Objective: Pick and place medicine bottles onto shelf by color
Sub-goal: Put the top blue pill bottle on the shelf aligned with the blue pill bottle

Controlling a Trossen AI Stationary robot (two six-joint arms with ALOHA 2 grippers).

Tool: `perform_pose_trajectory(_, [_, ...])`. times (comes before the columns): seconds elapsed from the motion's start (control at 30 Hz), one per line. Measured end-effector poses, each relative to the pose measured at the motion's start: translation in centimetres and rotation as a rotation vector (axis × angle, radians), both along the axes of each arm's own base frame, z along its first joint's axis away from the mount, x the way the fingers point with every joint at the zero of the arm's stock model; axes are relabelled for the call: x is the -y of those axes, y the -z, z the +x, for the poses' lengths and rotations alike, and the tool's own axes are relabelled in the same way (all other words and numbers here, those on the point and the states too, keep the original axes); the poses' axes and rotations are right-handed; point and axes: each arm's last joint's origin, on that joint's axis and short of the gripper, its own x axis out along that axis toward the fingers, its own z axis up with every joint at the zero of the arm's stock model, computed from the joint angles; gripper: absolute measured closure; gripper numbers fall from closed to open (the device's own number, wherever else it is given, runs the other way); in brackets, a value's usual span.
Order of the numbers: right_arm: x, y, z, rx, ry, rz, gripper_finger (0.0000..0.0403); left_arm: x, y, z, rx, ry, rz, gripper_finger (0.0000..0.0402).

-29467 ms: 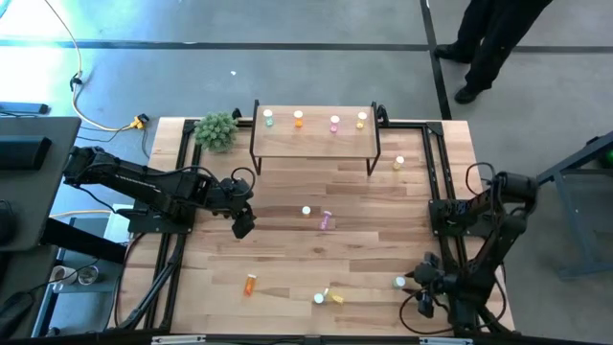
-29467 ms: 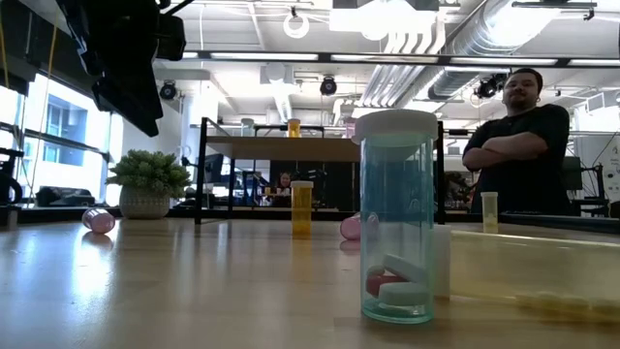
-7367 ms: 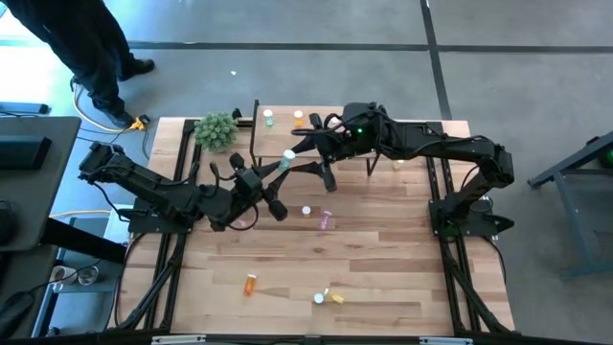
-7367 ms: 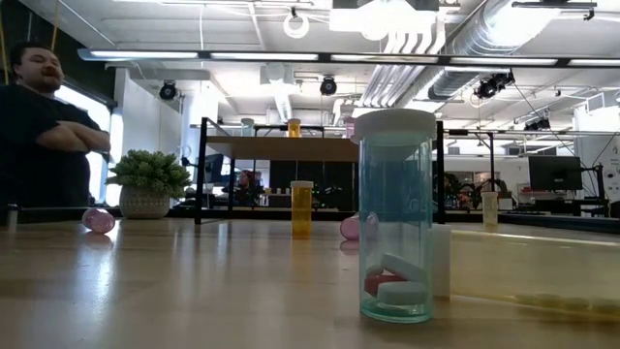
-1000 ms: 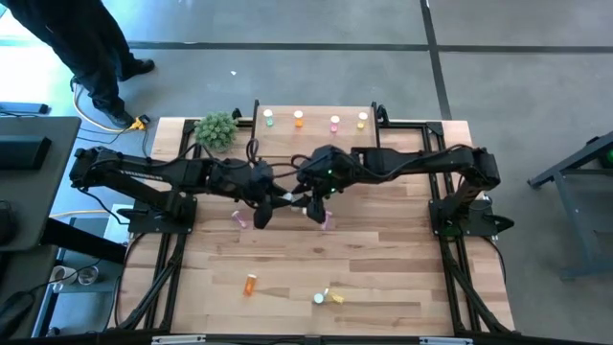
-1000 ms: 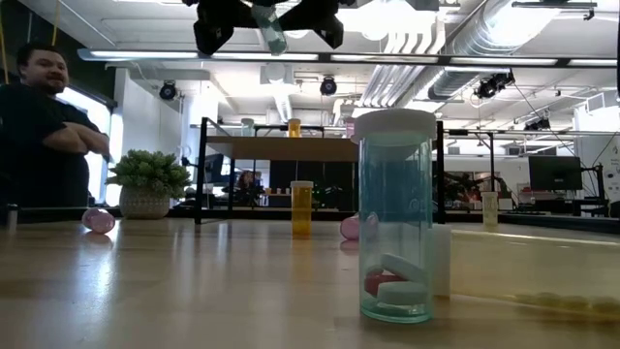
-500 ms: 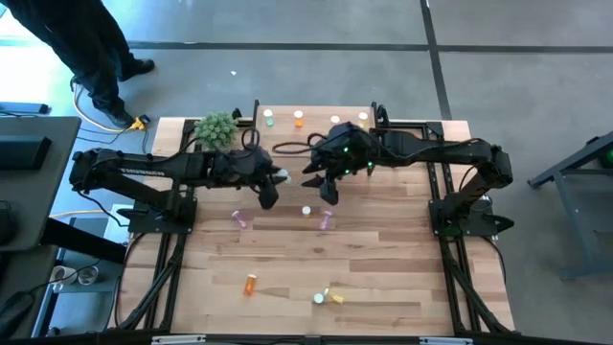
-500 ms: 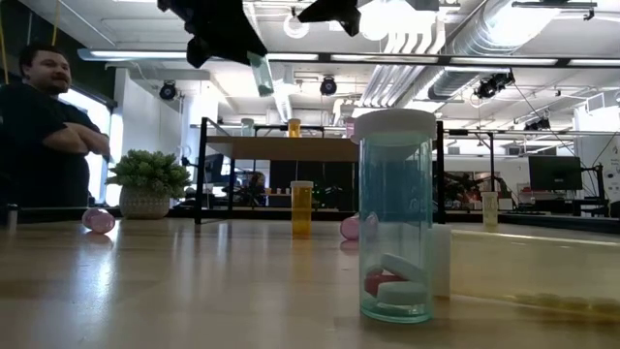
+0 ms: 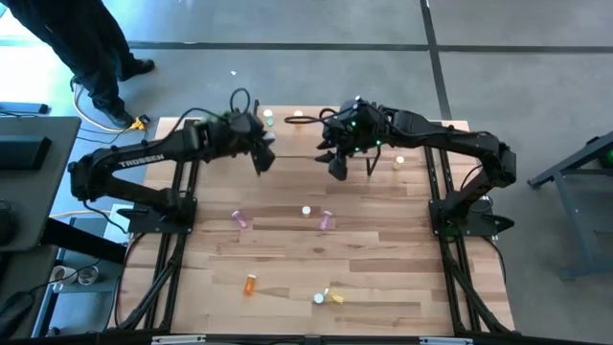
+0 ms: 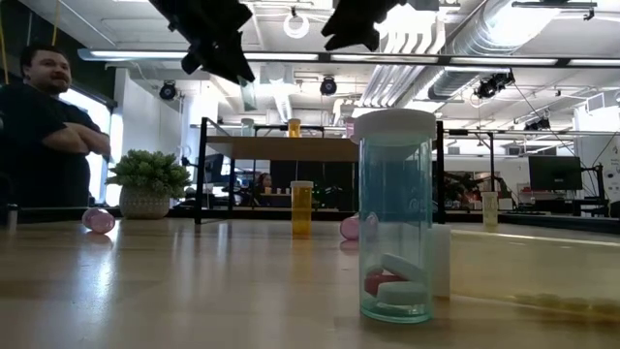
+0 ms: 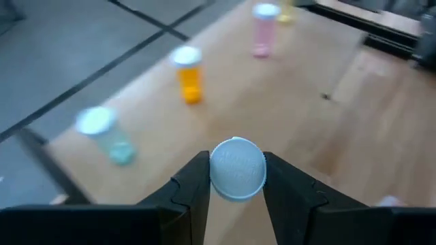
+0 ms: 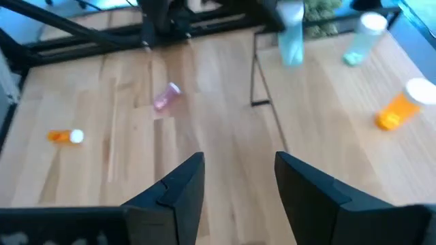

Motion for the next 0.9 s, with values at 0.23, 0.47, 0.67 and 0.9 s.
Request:
perform_pose_trajectory(0.23, [1.1,0.3,-0.5,-0.040,0.029,0.002,0.0233,-2.4,-0.6,-1.6,-0.003,-0.111,-0.004,0.0294])
perform_pose_trajectory(0.47, [1.3,0.3,-0.6,-0.042,0.036,0.002,0.0233,-3.5,0.3,-1.5,-0.004,-0.094,-0.066,0.0294])
perform_pose_trajectory(0.67, [1.3,0.3,-0.6,-0.042,0.030,-0.004,0.0233,-4.6,1.8,-0.7,-0.056,-0.103,-0.102,0.0295])
perform_pose_trajectory(0.9, [1.3,0.3,-0.6,-0.043,0.030,-0.004,0.0233,-4.8,2.4,-0.4,-0.051,-0.104,-0.151,0.0294])
